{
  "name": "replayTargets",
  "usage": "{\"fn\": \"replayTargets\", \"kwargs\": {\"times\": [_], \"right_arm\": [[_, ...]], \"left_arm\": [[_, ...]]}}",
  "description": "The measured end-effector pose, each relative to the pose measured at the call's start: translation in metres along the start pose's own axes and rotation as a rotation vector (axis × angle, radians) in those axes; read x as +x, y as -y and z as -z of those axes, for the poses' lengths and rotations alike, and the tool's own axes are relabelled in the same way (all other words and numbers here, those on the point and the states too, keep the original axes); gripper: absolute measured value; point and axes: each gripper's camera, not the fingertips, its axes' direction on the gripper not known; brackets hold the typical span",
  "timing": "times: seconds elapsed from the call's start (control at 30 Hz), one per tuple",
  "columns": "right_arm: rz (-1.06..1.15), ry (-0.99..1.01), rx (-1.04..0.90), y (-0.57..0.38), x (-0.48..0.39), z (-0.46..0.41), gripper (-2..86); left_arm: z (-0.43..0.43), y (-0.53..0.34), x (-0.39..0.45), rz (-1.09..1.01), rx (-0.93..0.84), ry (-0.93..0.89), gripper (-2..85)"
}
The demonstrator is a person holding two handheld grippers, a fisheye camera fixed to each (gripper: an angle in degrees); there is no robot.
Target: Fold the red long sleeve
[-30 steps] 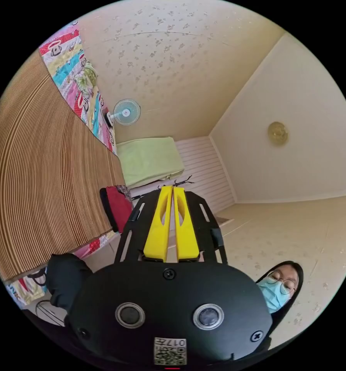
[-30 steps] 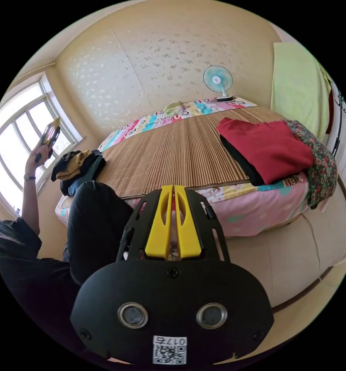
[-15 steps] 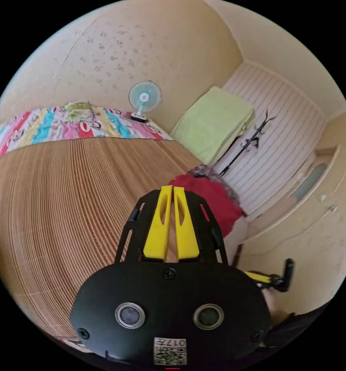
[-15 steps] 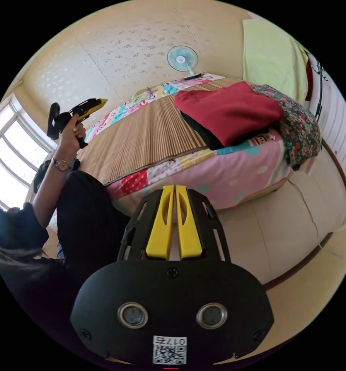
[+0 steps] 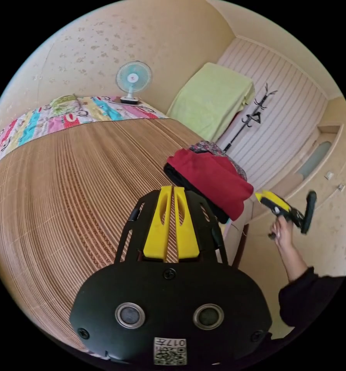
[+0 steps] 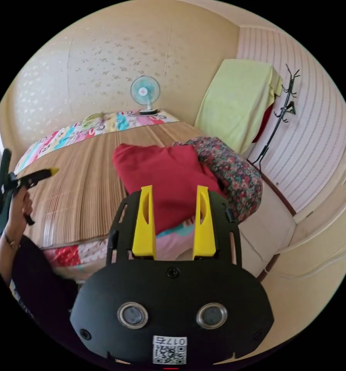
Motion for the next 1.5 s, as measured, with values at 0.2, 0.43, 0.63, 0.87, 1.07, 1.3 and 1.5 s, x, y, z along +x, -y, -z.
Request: {"fn": "replayTargets", "kwargs": {"times": [0.2, 0.43, 0.63, 0.87, 1.07, 1.3, 1.5], "right_arm": [[-0.225, 0.116, -0.323, 0.042, 0.064, -0.116, 8.1], [0.015, 0.754, -0.109, 0.019, 0.022, 0.024, 3.0], [0.086, 0.55, -0.246, -0.131, -0.079, 0.025, 2.6], [-0.407, 0.705, -0.309, -0.22, -0.059, -0.014, 2.9], [-0.383, 0.993, -0.307, -0.208, -0.031, 0.008, 2.0], [-0.128, 0.669, -0.018, -0.094, -0.071, 0.064, 9.8], [0.09, 0.17, -0.277, -0.023, -0.172, -0.108, 15.3]], "left_arm": [[-0.022, -0.024, -0.031, -0.012, -0.078, 0.086, -1.0], [-0.005, -0.043, -0.102, 0.098, 0.035, -0.001, -1.0], [0.025, -0.06, -0.166, 0.179, 0.187, -0.115, -1.0], [0.02, -0.059, -0.238, 0.338, 0.039, -0.056, -1.0], [0.01, -0.057, -0.301, 0.468, -0.097, -0.045, -1.0], [0.014, -0.054, -0.347, 0.526, -0.083, -0.095, -1.0], [0.02, -0.045, -0.369, 0.534, -0.082, -0.08, -1.0]]}}
